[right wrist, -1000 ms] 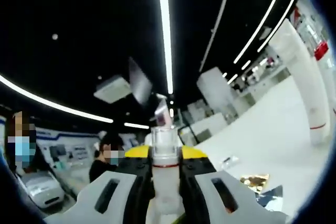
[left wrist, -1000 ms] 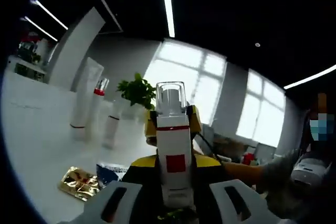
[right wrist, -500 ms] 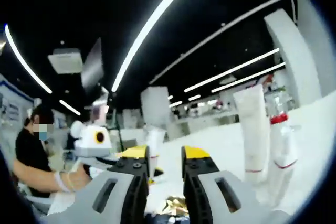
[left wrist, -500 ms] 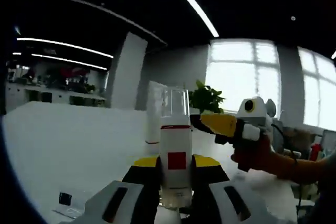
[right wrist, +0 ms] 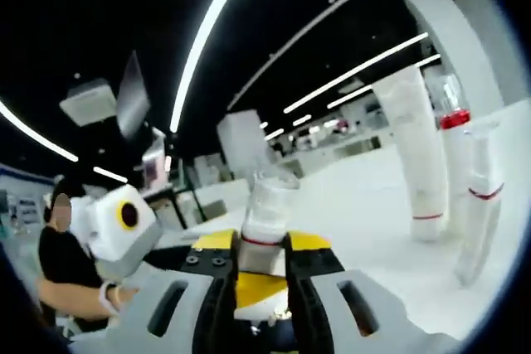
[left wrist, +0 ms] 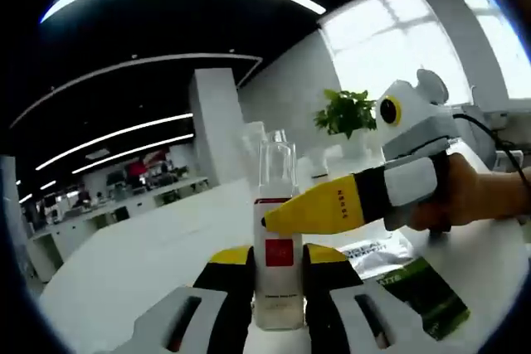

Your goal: Arrange the skincare products in the storage area until every visible bottle or jar stands upright without overlapping.

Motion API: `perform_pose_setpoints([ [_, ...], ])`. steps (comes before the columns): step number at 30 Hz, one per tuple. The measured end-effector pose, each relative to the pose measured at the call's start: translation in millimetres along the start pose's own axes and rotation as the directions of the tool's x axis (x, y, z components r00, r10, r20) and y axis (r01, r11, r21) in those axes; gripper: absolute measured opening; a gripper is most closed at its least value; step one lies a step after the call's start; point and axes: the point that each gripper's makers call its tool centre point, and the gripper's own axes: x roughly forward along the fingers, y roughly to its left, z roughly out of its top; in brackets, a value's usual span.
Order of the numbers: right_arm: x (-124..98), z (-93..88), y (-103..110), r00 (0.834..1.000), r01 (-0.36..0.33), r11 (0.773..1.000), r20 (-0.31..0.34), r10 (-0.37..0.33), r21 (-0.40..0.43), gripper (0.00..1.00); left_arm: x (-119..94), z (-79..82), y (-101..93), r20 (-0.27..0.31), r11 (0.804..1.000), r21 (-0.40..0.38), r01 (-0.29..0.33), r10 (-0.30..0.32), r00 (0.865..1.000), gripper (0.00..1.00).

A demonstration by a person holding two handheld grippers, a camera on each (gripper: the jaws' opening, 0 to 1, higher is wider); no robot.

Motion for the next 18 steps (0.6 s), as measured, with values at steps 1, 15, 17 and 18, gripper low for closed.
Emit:
perform_pose_setpoints([
  [1,0.1,-0.1,-1.0,1.0,0.001,1.0,-0.002,-0.001,-0.004,0.2,-3.1,1.4,-5.5,0.02,1.0,-0.001,0.023,-0.023,1.0,0.22],
  [15,-21.8,3.9,22.7,0.982,-0.183,0.964,-0.076,0.171,-0.192,0.19,-6.2,-0.9,-35.1,0.067,0.818,-0.406,0.409,-0.419,0.905,0.45],
  [17,-25.5,1.8,28.0,0.974,-0.223,0.959,-0.089,0.21,-0.176,0.19,-3.6,-6.8,-34.8,0.043,0.826,-0.395,0.402,-0.42,0.906,0.44],
  [18,-28.1,0.5,29.6,0.97,-0.238,0.954,-0.097,0.224,-0.179,0.19,-3.6,-9.9,-37.0,0.027,0.834,-0.381,0.4,-0.422,0.906,0.42],
])
